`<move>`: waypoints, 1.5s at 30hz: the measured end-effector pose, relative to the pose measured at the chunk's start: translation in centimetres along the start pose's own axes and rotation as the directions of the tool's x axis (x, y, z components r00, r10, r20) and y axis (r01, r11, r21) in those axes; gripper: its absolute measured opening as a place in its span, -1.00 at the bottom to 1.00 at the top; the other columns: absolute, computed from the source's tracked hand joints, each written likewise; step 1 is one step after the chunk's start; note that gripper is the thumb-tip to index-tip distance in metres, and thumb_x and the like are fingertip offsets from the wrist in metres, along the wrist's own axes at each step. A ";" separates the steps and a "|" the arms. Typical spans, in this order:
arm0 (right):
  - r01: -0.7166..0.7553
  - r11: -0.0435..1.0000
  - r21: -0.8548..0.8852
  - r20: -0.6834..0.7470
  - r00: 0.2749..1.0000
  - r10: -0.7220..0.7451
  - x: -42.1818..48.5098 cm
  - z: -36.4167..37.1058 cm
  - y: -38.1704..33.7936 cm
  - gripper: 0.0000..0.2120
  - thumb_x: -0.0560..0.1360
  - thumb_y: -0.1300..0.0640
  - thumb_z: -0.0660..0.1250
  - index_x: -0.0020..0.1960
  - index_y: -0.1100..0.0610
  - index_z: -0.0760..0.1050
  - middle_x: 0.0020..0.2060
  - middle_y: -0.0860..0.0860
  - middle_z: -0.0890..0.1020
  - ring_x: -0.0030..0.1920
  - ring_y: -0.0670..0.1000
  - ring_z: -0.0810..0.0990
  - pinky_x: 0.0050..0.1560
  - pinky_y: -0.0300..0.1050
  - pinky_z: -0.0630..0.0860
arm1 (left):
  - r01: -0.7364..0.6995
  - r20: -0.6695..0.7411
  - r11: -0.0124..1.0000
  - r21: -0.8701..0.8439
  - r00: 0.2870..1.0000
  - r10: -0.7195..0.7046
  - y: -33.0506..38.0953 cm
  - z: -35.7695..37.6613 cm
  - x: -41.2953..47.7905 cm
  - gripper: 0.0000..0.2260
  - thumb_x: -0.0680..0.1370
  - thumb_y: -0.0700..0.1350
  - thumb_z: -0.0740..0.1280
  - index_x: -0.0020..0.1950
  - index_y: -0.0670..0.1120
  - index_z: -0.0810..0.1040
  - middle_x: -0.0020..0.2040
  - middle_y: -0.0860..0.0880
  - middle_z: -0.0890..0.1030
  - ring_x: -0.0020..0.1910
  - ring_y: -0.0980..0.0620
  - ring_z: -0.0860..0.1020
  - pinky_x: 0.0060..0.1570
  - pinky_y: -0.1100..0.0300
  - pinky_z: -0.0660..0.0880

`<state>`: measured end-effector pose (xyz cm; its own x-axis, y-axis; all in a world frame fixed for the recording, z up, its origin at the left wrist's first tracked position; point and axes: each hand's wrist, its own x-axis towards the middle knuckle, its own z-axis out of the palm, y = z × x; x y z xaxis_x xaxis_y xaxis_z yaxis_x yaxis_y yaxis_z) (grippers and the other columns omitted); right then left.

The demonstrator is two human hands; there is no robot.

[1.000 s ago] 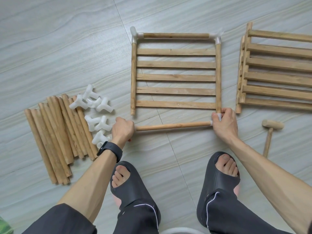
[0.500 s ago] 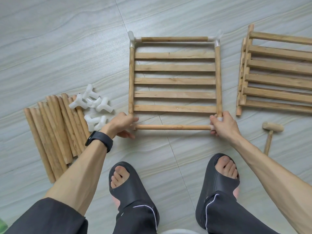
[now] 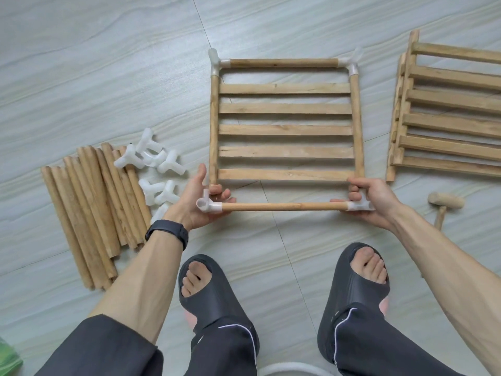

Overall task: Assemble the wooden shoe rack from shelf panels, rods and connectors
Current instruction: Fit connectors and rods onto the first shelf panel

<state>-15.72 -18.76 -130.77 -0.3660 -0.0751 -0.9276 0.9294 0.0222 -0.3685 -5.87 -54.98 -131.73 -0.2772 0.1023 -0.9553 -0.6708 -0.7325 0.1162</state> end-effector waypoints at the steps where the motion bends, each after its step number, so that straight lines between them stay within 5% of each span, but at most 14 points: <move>1: 0.007 1.000 -0.018 -0.017 1.000 -0.007 0.0 0.2 0.0 -0.74 0.65 0.13 0.23 -0.22 0.09 0.37 -0.54 -0.03 0.37 -0.26 0.14 0.74 0.08 0.08 0.57 | -0.018 -0.036 0.999 -0.034 0.999 0.017 -0.3 0.2 0.3 -0.45 0.56 0.39 0.21 -0.29 -0.09 0.43 -0.44 -0.02 0.44 -0.44 -0.02 0.55 -0.24 0.06 0.65; 4: 0.024 1.000 -0.018 -0.064 0.998 -0.025 0.3 0.3 -0.1 -0.75 0.64 0.11 0.26 -0.21 0.09 0.40 -0.51 -0.02 0.43 -0.27 0.13 0.74 0.10 0.04 0.57 | -0.099 -0.084 0.992 -0.073 0.992 0.093 -1.0 0.6 0.8 -0.55 0.56 0.34 0.23 -0.10 -0.06 0.45 -0.46 0.06 0.37 -0.54 0.07 0.46 -0.33 0.09 0.64; 10: 0.046 0.995 -0.089 -0.101 0.993 -0.055 0.0 0.7 -0.4 -0.70 0.62 0.01 0.31 -0.25 0.05 0.38 -0.53 -0.03 0.41 -0.29 0.09 0.74 -0.10 -0.02 0.56 | -0.063 -0.089 0.995 -0.082 0.994 0.056 -1.0 1.0 0.4 -0.40 0.46 0.48 0.23 -0.44 -0.02 0.34 -0.51 0.05 0.32 -0.59 0.05 0.36 -0.51 0.24 0.46; 16: 0.020 0.994 -0.105 -0.076 0.997 -0.028 -0.6 0.6 -0.8 -0.69 0.61 0.02 0.33 -0.26 0.04 0.36 -0.59 -0.06 0.33 -0.28 0.08 0.74 -0.06 0.00 0.56 | -0.121 -0.054 0.991 -0.055 0.991 0.118 -0.9 0.9 0.3 -0.56 0.58 0.37 0.20 -0.07 -0.03 0.43 -0.49 0.09 0.26 -0.51 0.13 0.35 -0.63 0.33 0.29; 20: 0.007 0.993 -0.114 -0.058 0.998 -0.014 -0.8 0.4 -0.9 -0.70 0.62 0.05 0.30 -0.26 0.04 0.33 -0.59 -0.06 0.31 -0.28 0.07 0.73 -0.04 0.03 0.57 | 0.002 0.013 1.000 -0.025 1.000 -0.002 -0.7 0.3 0.0 -0.39 0.48 0.49 0.20 -0.47 0.00 0.28 -0.49 0.05 0.37 -0.55 0.13 0.29 -0.63 0.34 0.27; 25: -0.029 0.996 -0.080 -0.010 1.000 0.028 -1.0 0.7 -0.8 -0.72 0.63 0.06 0.29 -0.24 0.06 0.36 -0.52 -0.02 0.38 -0.13 0.13 0.75 -0.19 -0.03 0.63 | -0.045 0.047 0.999 -0.026 0.998 0.046 0.0 0.7 -1.0 -0.35 0.34 0.59 0.24 -0.42 -0.01 0.28 -0.35 0.02 0.42 -0.56 0.13 0.25 -0.57 0.36 0.26; 29: -0.066 0.998 0.018 -0.002 0.998 0.066 -1.5 1.1 -0.1 -0.80 0.62 0.12 0.27 -0.18 0.07 0.37 -0.50 0.00 0.41 -0.26 0.14 0.72 -0.19 -0.02 0.64 | -0.120 0.003 0.992 0.031 0.993 0.120 0.8 1.7 -1.7 -0.37 0.34 0.55 0.31 -0.44 0.02 0.24 -0.45 0.08 0.32 -0.50 0.16 0.19 -0.51 0.36 0.17; 33: -0.100 0.993 0.069 0.071 0.993 0.095 -1.9 0.9 0.7 -0.73 0.61 0.13 0.27 -0.24 0.03 0.31 -0.56 -0.06 0.27 -0.23 0.12 0.72 -0.12 0.02 0.62 | -0.165 -0.030 0.983 0.077 0.985 0.168 1.5 2.0 -2.3 -0.58 0.42 0.42 0.39 -0.16 0.09 0.42 -0.43 0.10 0.23 -0.47 0.18 0.24 -0.64 0.37 0.22; 38: -0.041 0.990 -0.132 -0.122 0.992 0.025 -1.3 1.2 0.9 -0.86 0.60 0.20 0.30 -0.14 0.10 0.42 -0.48 0.01 0.38 -0.45 0.01 0.60 -0.33 -0.03 0.64 | -0.244 -0.061 0.959 0.144 0.965 0.255 0.8 3.3 -2.7 -0.64 0.47 0.38 0.37 0.07 0.16 0.49 -0.47 0.09 0.21 -0.49 0.14 0.35 -0.59 0.31 0.27; 40: -0.037 0.849 -0.527 -0.222 0.970 -0.096 -1.2 2.1 0.8 -0.92 0.55 0.18 0.30 -0.07 0.19 0.48 -0.28 0.14 0.51 -0.31 0.11 0.62 -0.29 -0.09 0.56 | -0.285 -0.064 0.947 0.147 0.953 0.297 0.7 4.1 -3.1 -0.64 0.45 0.40 0.39 0.07 0.19 0.52 -0.48 0.09 0.21 -0.49 0.13 0.34 -0.54 0.28 0.29; 42: -0.093 0.510 -0.855 -0.270 0.919 -0.286 -1.2 3.0 0.9 -0.63 0.54 0.05 0.29 0.21 0.29 0.43 0.04 0.22 0.56 0.07 0.26 0.59 -0.01 0.01 0.48 | -0.296 -0.063 0.947 0.123 0.950 0.305 1.2 4.7 -3.7 -0.59 0.39 0.42 0.42 -0.07 0.11 0.56 -0.48 0.08 0.25 -0.51 0.11 0.34 -0.50 0.25 0.33; 45: 0.020 0.240 -0.971 -0.141 0.761 -0.633 -2.7 4.9 1.5 -0.38 0.53 -0.16 0.28 0.41 0.24 0.29 0.34 0.22 0.44 0.34 0.28 0.39 0.28 0.18 0.35 | -0.243 -0.070 0.966 0.093 0.966 0.250 2.6 4.9 -4.9 -0.42 0.41 0.47 0.33 -0.46 -0.01 0.34 -0.43 0.01 0.35 -0.50 0.03 0.34 -0.37 0.20 0.38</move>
<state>-13.06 -23.44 -128.49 -0.8740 0.0690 -0.4810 0.1688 0.9713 -0.1673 -9.59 -54.08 -125.46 -0.3871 -0.1310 -0.9127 -0.6443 -0.6696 0.3694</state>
